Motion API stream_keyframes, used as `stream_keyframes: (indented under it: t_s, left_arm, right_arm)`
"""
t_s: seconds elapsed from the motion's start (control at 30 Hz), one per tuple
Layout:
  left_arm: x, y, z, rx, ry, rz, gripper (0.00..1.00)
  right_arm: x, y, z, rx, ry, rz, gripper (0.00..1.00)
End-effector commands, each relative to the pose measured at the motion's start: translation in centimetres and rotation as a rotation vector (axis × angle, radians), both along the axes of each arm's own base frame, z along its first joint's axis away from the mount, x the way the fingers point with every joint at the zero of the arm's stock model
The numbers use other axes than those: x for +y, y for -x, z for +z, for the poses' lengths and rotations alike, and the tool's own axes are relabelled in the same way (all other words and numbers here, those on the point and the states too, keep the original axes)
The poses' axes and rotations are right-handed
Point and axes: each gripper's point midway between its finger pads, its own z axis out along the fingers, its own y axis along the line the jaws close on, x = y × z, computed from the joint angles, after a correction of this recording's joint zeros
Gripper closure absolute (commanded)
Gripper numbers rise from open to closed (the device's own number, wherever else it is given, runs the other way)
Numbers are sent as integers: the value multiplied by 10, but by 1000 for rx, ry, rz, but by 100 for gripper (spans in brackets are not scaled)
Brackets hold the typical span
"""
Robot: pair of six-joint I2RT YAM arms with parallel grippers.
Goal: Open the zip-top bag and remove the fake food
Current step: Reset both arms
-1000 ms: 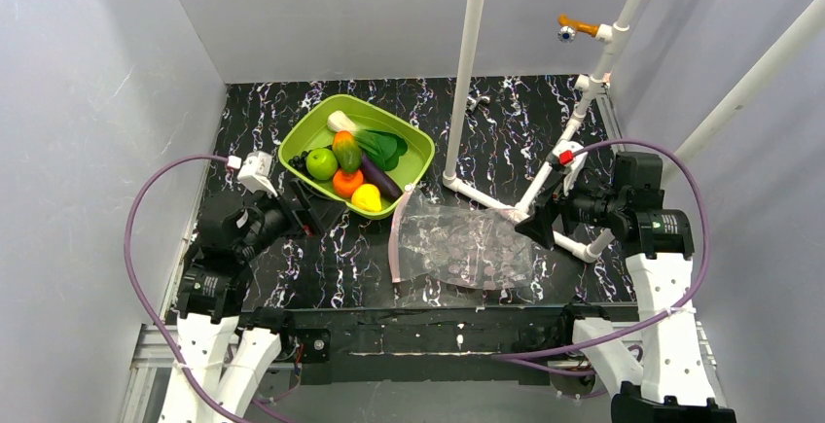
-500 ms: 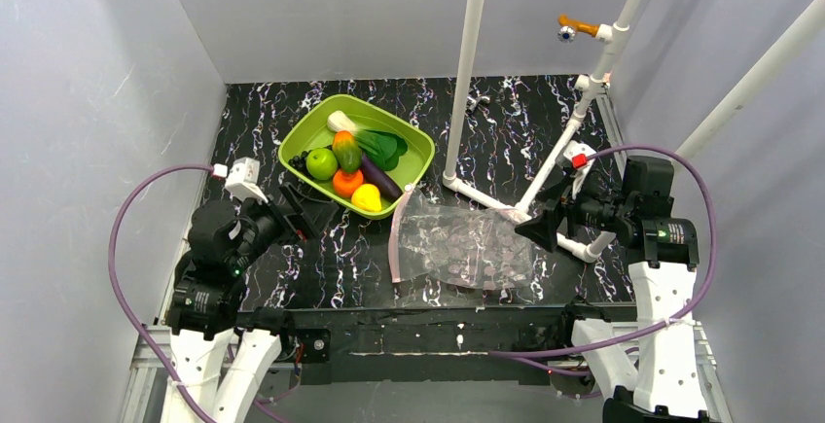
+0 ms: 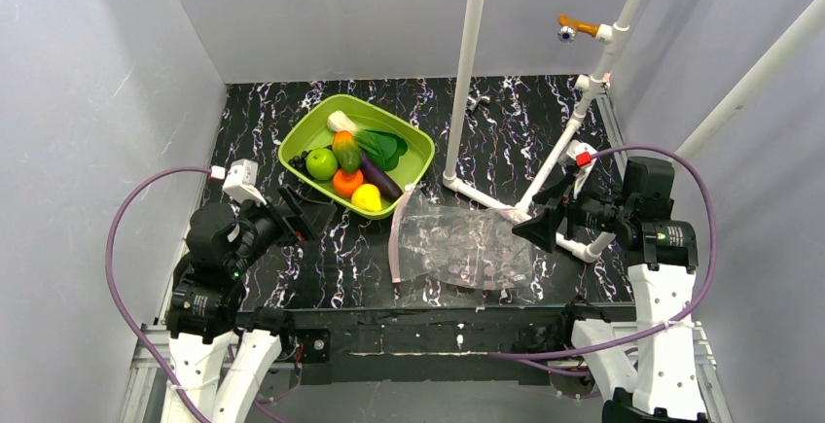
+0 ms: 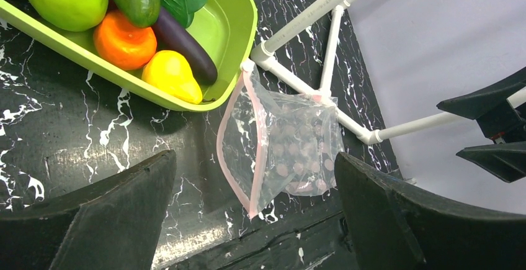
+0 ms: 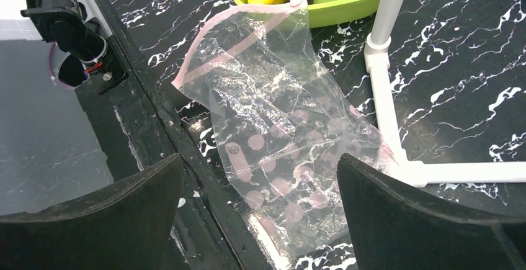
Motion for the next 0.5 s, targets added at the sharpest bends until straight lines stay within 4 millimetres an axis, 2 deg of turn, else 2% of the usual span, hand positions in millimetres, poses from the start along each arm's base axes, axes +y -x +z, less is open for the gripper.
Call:
stream_keyframes:
  t_s: [0.0, 0.47]
  left_arm:
    - [4, 0, 4, -19, -19, 14, 2]
    - [8, -2, -5, -8, -41, 29, 2]
  right_arm:
    - [1, -3, 5, -10, -26, -10, 2]
    - [-2, -9, 7, -2, -26, -54, 2]
